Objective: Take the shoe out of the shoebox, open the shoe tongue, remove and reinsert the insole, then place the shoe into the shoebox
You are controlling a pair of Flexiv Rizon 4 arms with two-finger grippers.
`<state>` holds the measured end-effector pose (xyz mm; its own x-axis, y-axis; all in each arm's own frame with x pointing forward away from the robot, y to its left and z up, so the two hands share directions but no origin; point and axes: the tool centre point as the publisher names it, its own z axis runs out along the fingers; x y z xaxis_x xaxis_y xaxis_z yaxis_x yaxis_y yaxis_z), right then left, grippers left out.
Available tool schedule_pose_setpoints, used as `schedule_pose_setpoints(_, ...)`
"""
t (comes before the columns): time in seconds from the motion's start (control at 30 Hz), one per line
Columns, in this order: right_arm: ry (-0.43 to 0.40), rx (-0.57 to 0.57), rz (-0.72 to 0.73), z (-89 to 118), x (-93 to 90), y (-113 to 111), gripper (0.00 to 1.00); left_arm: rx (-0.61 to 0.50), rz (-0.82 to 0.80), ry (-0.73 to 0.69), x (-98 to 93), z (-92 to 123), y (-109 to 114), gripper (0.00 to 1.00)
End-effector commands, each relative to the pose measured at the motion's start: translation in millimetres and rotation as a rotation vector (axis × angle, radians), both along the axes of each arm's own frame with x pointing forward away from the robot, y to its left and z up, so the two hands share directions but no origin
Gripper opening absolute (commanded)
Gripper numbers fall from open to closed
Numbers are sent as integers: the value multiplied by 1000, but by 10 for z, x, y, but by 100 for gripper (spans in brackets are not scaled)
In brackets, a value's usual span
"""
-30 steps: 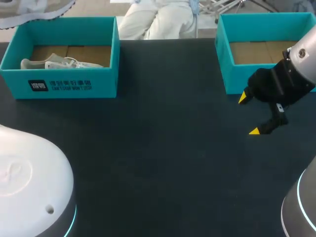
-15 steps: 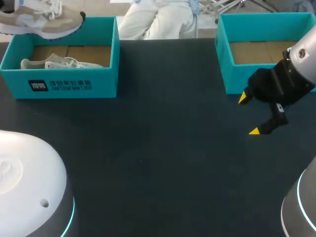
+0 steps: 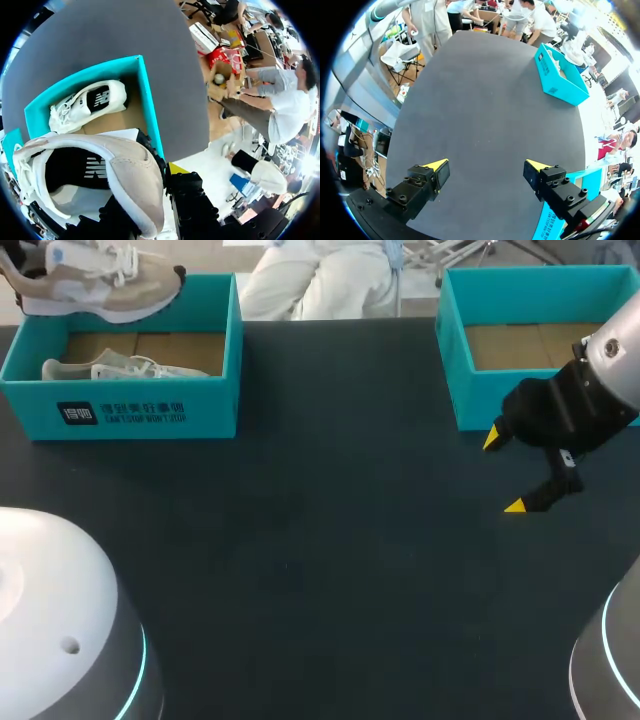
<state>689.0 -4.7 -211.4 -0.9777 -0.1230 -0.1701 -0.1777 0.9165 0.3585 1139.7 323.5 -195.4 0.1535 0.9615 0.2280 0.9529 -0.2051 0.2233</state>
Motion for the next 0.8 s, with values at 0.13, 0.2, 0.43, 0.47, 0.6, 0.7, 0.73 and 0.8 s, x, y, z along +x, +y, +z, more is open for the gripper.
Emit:
schedule_pose_setpoints(0.13,0,-2,-1,-10,5,12,100,-1,23,-6,102,-204,-39,0)
schedule_pose_setpoints(0.2,0,-2,-1,-10,5,12,100,0,34,-15,130,-266,-43,0)
schedule_pose_setpoints(0.43,0,-2,-1,-10,5,12,100,9,28,8,229,-495,-74,0)
schedule_pose_setpoints(0.47,0,-2,-1,-10,5,12,100,-2,32,12,242,-518,-75,0)
schedule_pose_setpoints(0.6,0,-2,-1,-10,5,12,100,-4,35,27,302,-643,-99,0)
schedule_pose_setpoints(0.7,0,-2,-1,-10,5,12,100,-1,27,42,324,-736,-118,0)
schedule_pose_setpoints(0.73,0,-2,-1,-10,5,12,100,-3,23,54,328,-765,-121,0)
schedule_pose_setpoints(0.8,0,-2,-1,-10,5,12,100,7,20,71,340,-840,-125,0)
